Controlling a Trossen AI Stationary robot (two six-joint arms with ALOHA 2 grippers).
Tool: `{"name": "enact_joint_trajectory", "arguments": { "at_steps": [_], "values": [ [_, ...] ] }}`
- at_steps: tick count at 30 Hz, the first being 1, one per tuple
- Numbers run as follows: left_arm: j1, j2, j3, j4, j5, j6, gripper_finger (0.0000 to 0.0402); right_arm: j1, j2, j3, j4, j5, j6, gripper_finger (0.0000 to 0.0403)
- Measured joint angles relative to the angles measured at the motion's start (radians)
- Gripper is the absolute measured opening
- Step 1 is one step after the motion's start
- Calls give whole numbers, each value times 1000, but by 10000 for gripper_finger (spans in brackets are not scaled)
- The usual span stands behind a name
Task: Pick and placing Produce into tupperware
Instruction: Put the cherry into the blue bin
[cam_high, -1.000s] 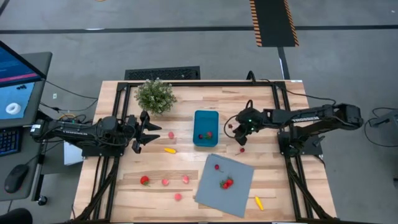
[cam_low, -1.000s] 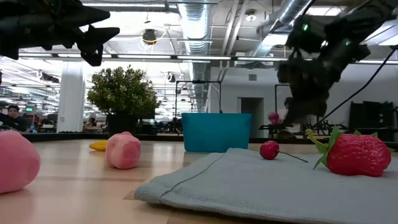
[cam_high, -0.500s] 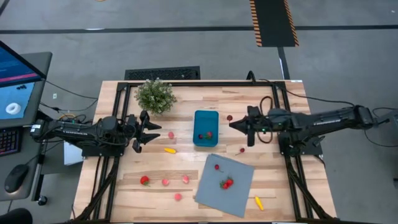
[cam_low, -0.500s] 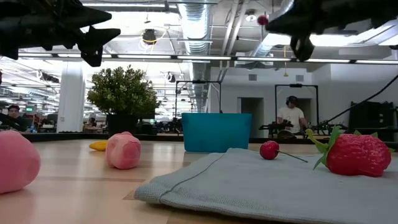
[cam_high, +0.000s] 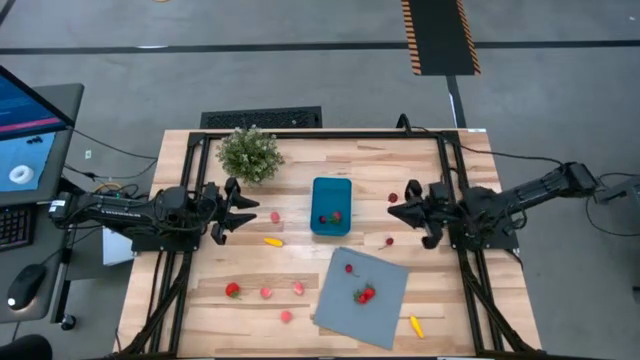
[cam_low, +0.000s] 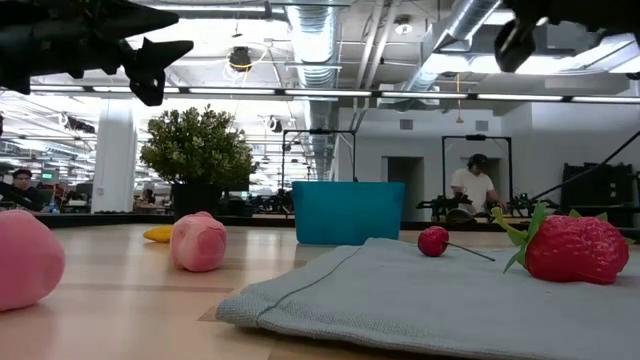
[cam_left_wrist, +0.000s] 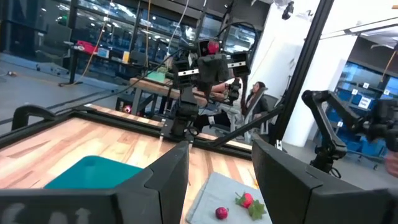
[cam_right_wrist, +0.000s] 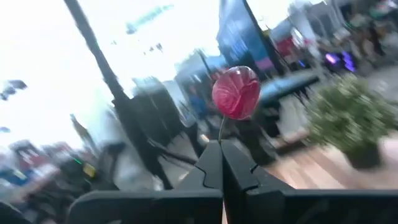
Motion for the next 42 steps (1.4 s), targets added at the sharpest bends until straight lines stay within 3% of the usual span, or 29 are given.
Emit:
{"name": "enact_joint_trajectory", "arguments": {
  "at_steps": [10, 15, 21, 28, 42],
  "values": [
    [0, 0, 0, 0, -13, -9, 167, 124, -8, -233, 500, 11, -10, 11],
    [0, 0, 0, -8, -22, -8, 167, 181, -7, -240, 578, -105, -28, 13],
    [0, 0, 0, -23, -45, -9, 167, 285, 7, -224, 655, -242, -169, 11],
    [0, 0, 0, -23, -46, -19, 167, 367, 7, -222, 669, -232, -273, 12],
    [0, 0, 0, -24, -47, -33, 167, 357, 15, -223, 559, 346, -310, 11]
  ]
}}
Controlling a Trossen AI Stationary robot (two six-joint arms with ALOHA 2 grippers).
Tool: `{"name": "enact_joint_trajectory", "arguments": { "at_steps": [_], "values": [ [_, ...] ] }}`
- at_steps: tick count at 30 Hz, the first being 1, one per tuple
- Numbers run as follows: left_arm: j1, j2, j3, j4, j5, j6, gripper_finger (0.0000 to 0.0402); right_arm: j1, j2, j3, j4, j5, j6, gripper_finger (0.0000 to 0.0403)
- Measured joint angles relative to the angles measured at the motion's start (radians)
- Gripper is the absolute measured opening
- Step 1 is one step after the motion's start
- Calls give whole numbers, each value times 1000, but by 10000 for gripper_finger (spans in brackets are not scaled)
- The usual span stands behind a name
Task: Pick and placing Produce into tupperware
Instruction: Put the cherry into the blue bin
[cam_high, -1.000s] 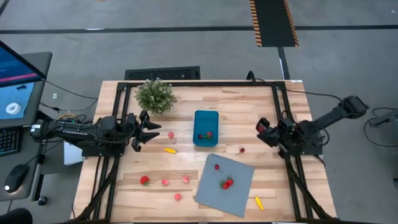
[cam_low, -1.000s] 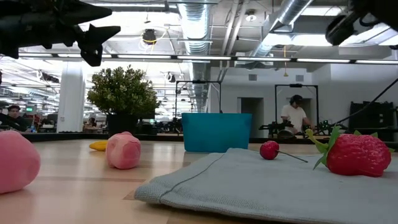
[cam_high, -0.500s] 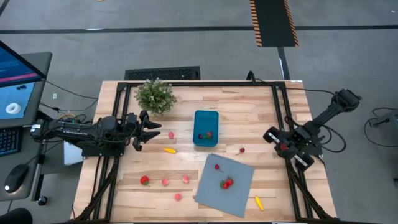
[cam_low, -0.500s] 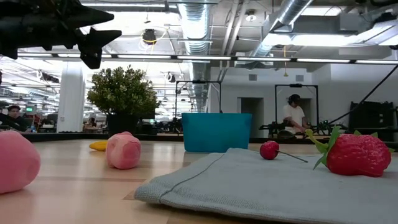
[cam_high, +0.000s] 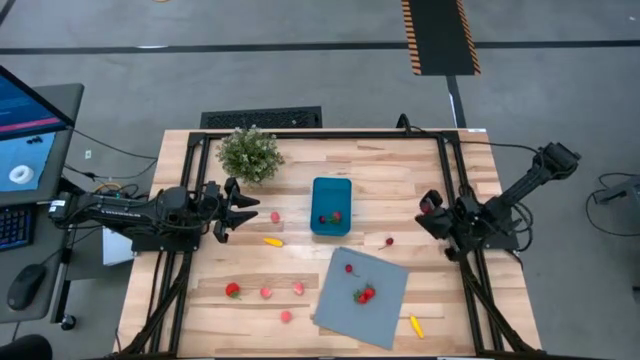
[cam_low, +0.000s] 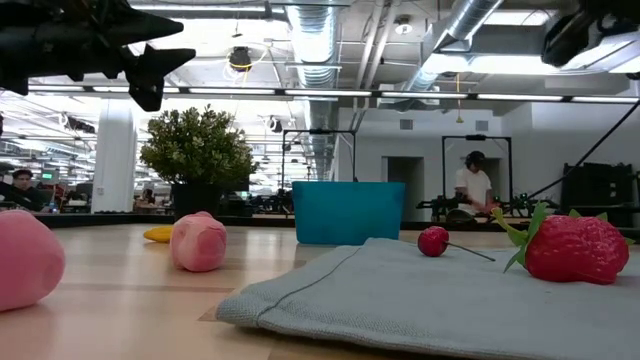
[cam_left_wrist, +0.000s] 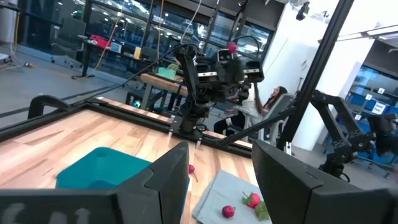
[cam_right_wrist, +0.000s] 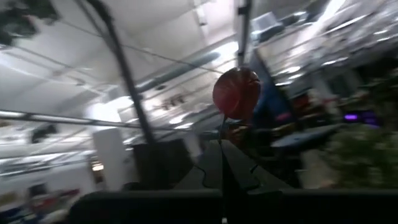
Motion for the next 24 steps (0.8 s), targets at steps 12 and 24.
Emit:
{"name": "enact_joint_trajectory", "arguments": {
  "at_steps": [12, 24],
  "values": [
    [0, 1, 0, -35, -33, -2, 167, -21, 0, 239, -646, 484, 32, 11],
    [0, 0, 0, -44, -35, 5, 167, -283, 114, 572, -1462, 317, 372, 11]
  ]
}}
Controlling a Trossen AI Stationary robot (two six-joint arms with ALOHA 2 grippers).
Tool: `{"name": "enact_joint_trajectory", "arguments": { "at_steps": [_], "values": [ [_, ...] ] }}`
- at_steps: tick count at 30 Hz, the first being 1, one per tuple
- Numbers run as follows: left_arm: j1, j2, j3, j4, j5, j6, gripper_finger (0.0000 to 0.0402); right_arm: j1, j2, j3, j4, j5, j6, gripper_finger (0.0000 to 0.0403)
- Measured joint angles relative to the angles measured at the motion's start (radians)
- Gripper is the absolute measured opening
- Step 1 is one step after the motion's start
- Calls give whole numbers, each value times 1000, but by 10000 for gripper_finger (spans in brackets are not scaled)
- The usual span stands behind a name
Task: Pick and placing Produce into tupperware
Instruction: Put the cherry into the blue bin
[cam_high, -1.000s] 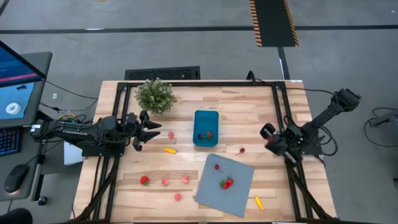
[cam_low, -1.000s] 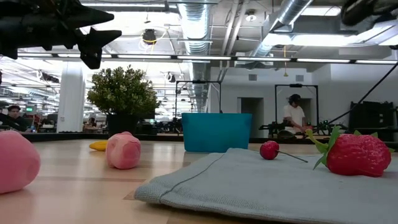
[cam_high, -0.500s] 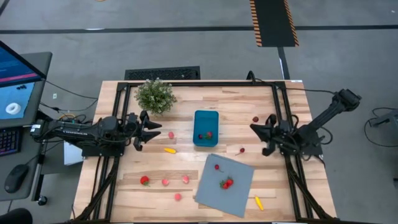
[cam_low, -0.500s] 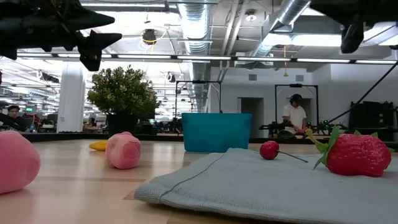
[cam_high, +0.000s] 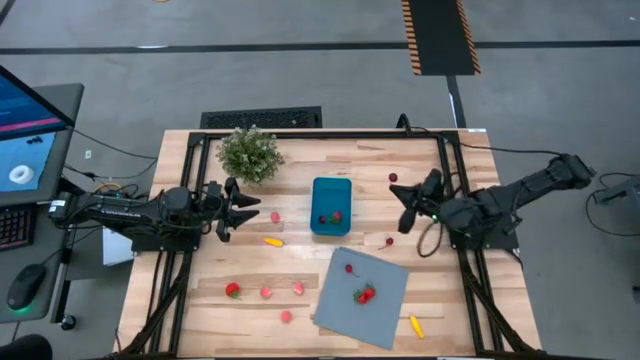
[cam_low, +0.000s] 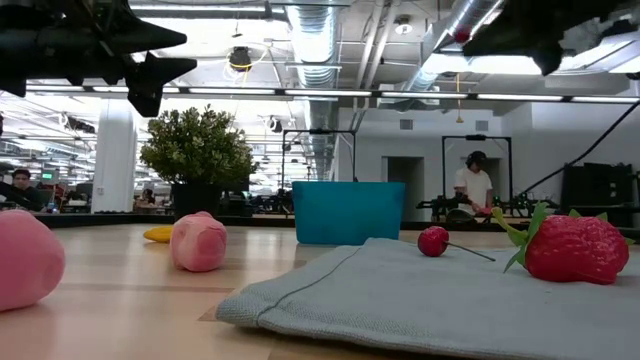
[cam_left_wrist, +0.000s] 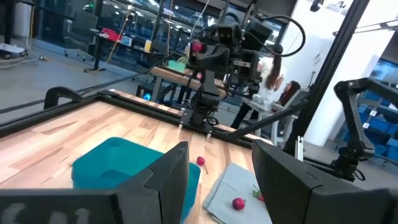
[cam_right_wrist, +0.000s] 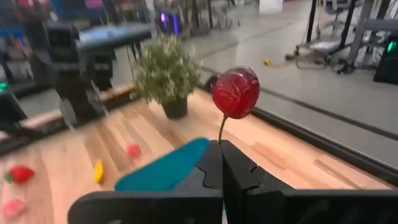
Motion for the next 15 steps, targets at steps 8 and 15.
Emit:
{"name": "enact_joint_trajectory", "arguments": {
  "at_steps": [8, 15],
  "values": [
    [0, 0, 0, -12, -1, -7, 167, -203, 172, 141, -198, -265, -8, 11],
    [0, 0, 0, -17, -4, -8, 167, -325, 336, 293, -286, -515, -96, 11]
  ]
}}
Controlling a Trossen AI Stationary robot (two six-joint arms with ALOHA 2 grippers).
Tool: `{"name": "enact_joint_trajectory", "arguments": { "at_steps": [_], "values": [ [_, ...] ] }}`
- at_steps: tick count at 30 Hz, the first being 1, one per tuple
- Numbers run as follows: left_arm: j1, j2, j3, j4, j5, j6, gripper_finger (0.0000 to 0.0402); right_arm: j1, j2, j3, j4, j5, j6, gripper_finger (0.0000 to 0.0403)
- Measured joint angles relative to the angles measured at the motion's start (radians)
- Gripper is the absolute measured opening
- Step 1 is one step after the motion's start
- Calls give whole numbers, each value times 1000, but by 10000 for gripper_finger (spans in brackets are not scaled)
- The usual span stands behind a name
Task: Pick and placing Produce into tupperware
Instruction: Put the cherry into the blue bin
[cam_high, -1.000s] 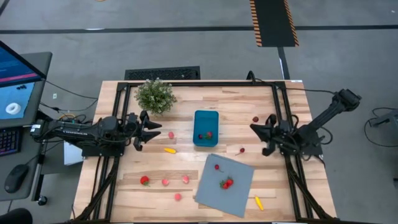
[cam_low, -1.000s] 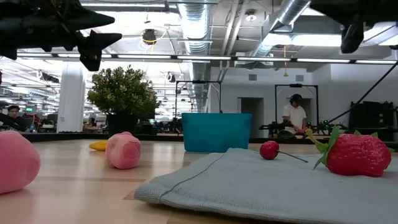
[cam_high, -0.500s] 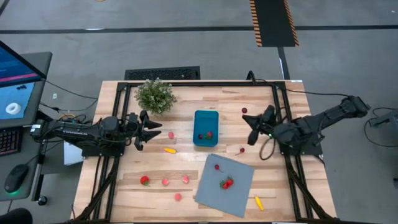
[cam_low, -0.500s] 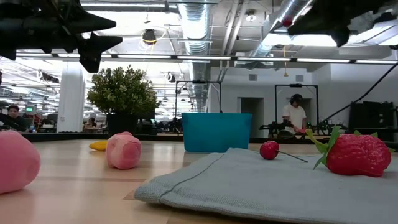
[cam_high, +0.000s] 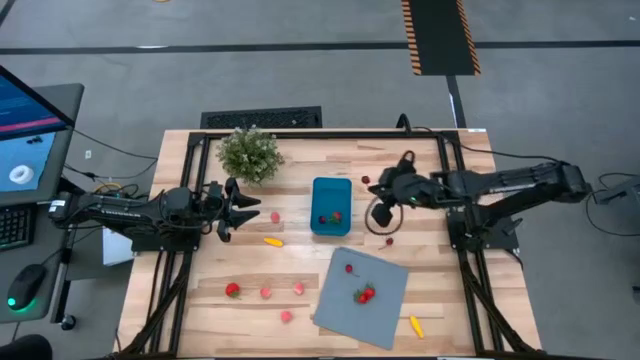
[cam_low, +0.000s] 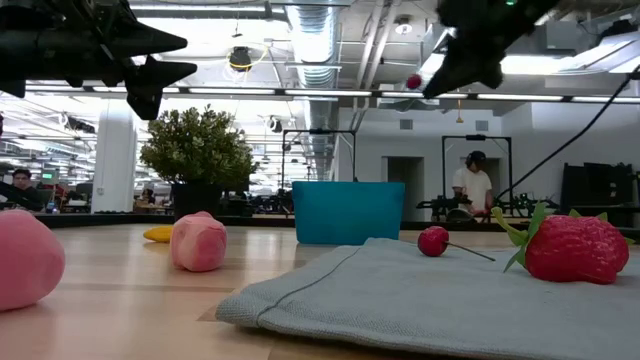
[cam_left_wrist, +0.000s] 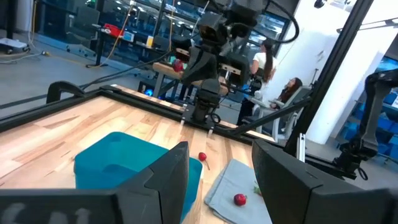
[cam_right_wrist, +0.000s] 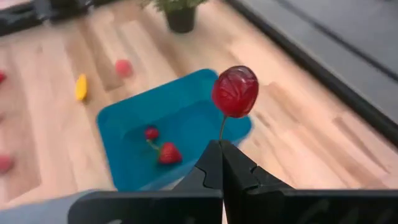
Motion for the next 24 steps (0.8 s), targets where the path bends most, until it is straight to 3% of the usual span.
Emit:
{"name": "enact_joint_trajectory", "arguments": {
  "at_steps": [11, 24],
  "values": [
    [0, 0, 0, -9, 0, -2, 167, -121, 249, 255, -177, -302, -121, 11],
    [0, 0, 0, -29, 1, -7, 167, -165, 493, 394, -197, -468, -199, 12]
  ]
}}
